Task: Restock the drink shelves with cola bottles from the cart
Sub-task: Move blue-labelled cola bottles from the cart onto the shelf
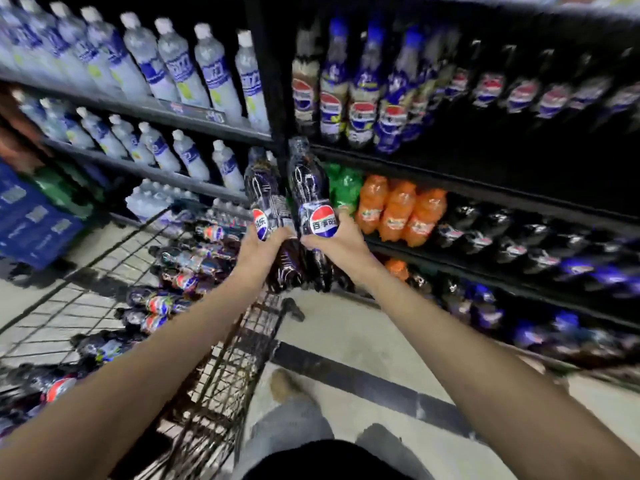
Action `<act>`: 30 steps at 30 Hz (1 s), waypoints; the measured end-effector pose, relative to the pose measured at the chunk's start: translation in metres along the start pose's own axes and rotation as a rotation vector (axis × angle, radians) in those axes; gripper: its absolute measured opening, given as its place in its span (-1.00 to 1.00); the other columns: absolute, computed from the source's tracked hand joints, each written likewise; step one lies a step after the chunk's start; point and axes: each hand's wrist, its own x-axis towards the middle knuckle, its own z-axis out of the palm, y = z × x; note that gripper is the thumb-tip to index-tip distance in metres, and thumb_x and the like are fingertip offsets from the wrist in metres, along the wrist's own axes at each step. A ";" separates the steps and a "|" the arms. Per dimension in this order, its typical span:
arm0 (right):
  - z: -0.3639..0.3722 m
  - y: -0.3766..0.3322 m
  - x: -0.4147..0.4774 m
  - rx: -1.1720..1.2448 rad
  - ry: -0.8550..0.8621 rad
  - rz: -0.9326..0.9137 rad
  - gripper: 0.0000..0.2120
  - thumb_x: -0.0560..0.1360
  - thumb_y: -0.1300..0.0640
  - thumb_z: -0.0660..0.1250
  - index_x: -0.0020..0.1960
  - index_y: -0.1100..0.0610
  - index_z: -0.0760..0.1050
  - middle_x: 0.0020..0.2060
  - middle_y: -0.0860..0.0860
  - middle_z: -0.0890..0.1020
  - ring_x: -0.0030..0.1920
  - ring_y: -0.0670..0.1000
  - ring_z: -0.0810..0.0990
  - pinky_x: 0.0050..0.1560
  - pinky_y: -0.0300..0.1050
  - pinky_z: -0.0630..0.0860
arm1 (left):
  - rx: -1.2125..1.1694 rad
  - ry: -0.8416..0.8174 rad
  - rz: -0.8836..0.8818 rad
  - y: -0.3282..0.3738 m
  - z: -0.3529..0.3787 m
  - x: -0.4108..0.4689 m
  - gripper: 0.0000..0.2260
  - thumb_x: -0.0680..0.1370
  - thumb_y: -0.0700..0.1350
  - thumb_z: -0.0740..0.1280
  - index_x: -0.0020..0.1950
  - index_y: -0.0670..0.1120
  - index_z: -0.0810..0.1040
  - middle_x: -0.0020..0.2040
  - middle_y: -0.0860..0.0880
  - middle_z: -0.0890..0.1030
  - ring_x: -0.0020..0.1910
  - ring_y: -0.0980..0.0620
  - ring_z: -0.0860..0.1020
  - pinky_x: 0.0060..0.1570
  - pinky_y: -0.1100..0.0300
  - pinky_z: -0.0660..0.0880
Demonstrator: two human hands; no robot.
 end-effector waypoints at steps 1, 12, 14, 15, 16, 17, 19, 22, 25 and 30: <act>-0.019 0.001 -0.014 0.005 0.031 0.001 -0.54 0.37 0.21 0.52 0.12 0.06 0.33 -0.09 -0.10 0.54 -0.03 -0.07 0.54 -0.09 -0.30 0.44 | -0.038 -0.058 -0.006 0.006 0.015 -0.014 -0.57 0.37 0.06 0.45 0.17 -0.06 0.47 -0.05 -0.02 0.60 -0.17 0.13 0.58 -0.15 0.40 0.51; -0.176 0.049 -0.136 0.076 0.383 0.014 -0.55 0.38 0.16 0.51 0.20 0.11 0.43 -0.01 -0.04 0.59 -0.09 -0.17 0.56 -0.17 -0.36 0.43 | -0.157 -0.506 0.110 0.032 0.162 -0.131 -0.89 0.55 -0.12 0.33 0.06 -0.03 0.58 -0.12 0.00 0.70 -0.14 0.02 0.66 -0.14 0.19 0.57; -0.199 0.056 -0.146 0.080 0.427 0.028 -0.58 0.39 0.14 0.51 0.18 0.11 0.44 -0.06 -0.07 0.59 -0.13 -0.19 0.56 -0.22 -0.38 0.43 | -0.155 -0.559 0.092 0.037 0.186 -0.143 -0.79 0.55 -0.07 0.32 0.14 -0.08 0.56 -0.07 -0.03 0.70 -0.08 -0.02 0.66 -0.11 0.18 0.56; -0.209 0.060 -0.149 0.082 0.446 0.035 -0.60 0.40 0.14 0.50 0.16 0.11 0.44 -0.07 -0.06 0.59 -0.14 -0.18 0.56 -0.23 -0.39 0.43 | -0.138 -0.582 0.072 0.040 0.198 -0.146 -0.71 0.53 -0.01 0.32 0.20 -0.10 0.54 0.00 -0.06 0.68 -0.01 -0.05 0.64 -0.03 0.13 0.56; -0.220 0.063 -0.150 0.083 0.468 0.041 -0.61 0.39 0.15 0.50 0.16 0.12 0.44 -0.06 -0.04 0.60 -0.14 -0.15 0.57 -0.21 -0.37 0.45 | -0.116 -0.604 0.053 0.042 0.209 -0.148 -0.65 0.50 0.03 0.31 0.22 -0.09 0.52 0.06 -0.08 0.66 0.05 -0.08 0.62 0.04 0.06 0.55; -0.230 0.065 -0.150 0.084 0.493 0.049 -0.60 0.39 0.15 0.50 0.16 0.14 0.44 -0.05 -0.01 0.60 -0.13 -0.12 0.57 -0.18 -0.33 0.46 | -0.104 -0.622 0.041 0.045 0.221 -0.147 -0.67 0.49 0.04 0.31 0.19 -0.08 0.53 0.06 -0.08 0.65 0.03 -0.07 0.62 0.03 0.05 0.55; -0.251 0.069 -0.146 0.082 0.534 0.065 -0.61 0.39 0.15 0.51 0.12 0.12 0.43 -0.08 -0.03 0.58 -0.14 -0.12 0.56 -0.19 -0.31 0.46 | -0.089 -0.641 0.035 0.049 0.244 -0.143 -0.85 0.51 -0.02 0.30 0.04 -0.01 0.54 -0.11 -0.01 0.65 -0.15 0.04 0.64 -0.21 0.18 0.53; -0.284 0.071 -0.128 0.079 0.572 0.067 -0.64 0.37 0.14 0.52 0.03 0.03 0.39 -0.12 -0.07 0.56 -0.17 -0.13 0.55 -0.30 -0.41 0.42 | -0.050 -0.668 0.069 0.061 0.281 -0.130 -0.81 0.52 -0.02 0.30 0.12 -0.01 0.50 -0.05 0.03 0.63 -0.10 0.09 0.61 -0.18 0.20 0.48; -0.318 0.070 -0.100 0.071 0.618 0.092 -0.60 0.36 0.11 0.53 0.09 0.07 0.40 -0.12 -0.07 0.56 -0.17 -0.14 0.56 -0.24 -0.32 0.42 | 0.016 -0.706 0.118 0.076 0.322 -0.107 -0.69 0.54 0.01 0.31 0.25 -0.03 0.44 0.06 0.01 0.61 0.00 0.08 0.59 -0.09 0.19 0.50; -0.369 0.071 -0.044 0.085 0.674 0.129 -0.60 0.38 0.13 0.52 0.10 0.11 0.40 -0.12 -0.05 0.57 -0.17 -0.14 0.56 -0.22 -0.31 0.41 | 0.123 -0.724 0.192 0.100 0.388 -0.057 -0.57 0.55 0.04 0.31 0.35 -0.07 0.32 0.07 0.07 0.55 -0.01 0.18 0.53 -0.13 0.35 0.40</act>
